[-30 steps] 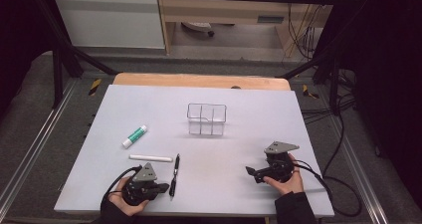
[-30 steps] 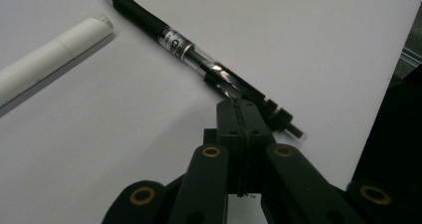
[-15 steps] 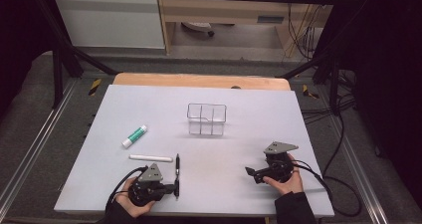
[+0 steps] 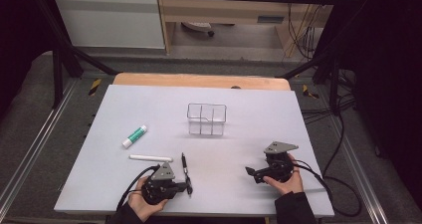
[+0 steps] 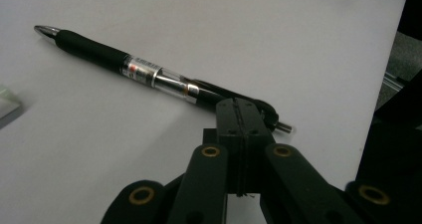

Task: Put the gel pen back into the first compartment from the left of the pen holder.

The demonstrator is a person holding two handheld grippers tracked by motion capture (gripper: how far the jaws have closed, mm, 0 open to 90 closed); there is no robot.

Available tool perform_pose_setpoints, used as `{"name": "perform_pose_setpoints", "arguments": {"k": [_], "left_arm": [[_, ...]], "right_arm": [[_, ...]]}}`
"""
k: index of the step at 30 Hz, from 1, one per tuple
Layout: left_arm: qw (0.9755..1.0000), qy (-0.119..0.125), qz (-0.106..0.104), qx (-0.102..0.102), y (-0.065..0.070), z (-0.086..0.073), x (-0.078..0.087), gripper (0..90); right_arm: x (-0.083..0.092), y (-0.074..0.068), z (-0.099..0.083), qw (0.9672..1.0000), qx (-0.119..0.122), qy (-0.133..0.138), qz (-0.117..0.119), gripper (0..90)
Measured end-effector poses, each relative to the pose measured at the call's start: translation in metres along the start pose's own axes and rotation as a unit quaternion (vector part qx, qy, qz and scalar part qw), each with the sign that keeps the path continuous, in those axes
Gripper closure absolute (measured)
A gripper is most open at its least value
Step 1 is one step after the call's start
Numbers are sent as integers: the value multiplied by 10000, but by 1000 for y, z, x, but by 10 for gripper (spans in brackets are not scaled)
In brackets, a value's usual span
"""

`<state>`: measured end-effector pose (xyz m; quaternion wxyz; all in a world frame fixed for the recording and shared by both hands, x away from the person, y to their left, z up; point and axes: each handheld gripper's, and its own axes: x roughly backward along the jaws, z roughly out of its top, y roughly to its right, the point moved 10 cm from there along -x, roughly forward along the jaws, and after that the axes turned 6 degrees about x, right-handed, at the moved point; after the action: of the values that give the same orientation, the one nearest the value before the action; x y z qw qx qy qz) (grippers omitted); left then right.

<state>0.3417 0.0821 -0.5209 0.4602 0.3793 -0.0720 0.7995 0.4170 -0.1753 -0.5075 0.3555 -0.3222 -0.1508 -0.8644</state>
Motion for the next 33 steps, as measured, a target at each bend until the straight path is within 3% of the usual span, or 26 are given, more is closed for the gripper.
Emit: {"name": "perform_pose_setpoints", "arguments": {"k": [19, 26, 29, 33], "left_arm": [[9998, -57, 30, -173, 16, 28, -35, 894], [9998, -24, 121, -175, 16, 38, -46, 894], [9999, -5, 120, -120, 16, 41, -48, 894], [9997, 0, 119, -223, 16, 41, -40, 894]], "right_arm": [[2, 1, 1, 10000, 10, 40, -14, 7], [3, 1, 2, 10000, 15, 50, -3, 7], [3, 1, 2, 10000, 7, 51, 2, 7], [3, 0, 2, 10000, 22, 67, 10, 8]]}}
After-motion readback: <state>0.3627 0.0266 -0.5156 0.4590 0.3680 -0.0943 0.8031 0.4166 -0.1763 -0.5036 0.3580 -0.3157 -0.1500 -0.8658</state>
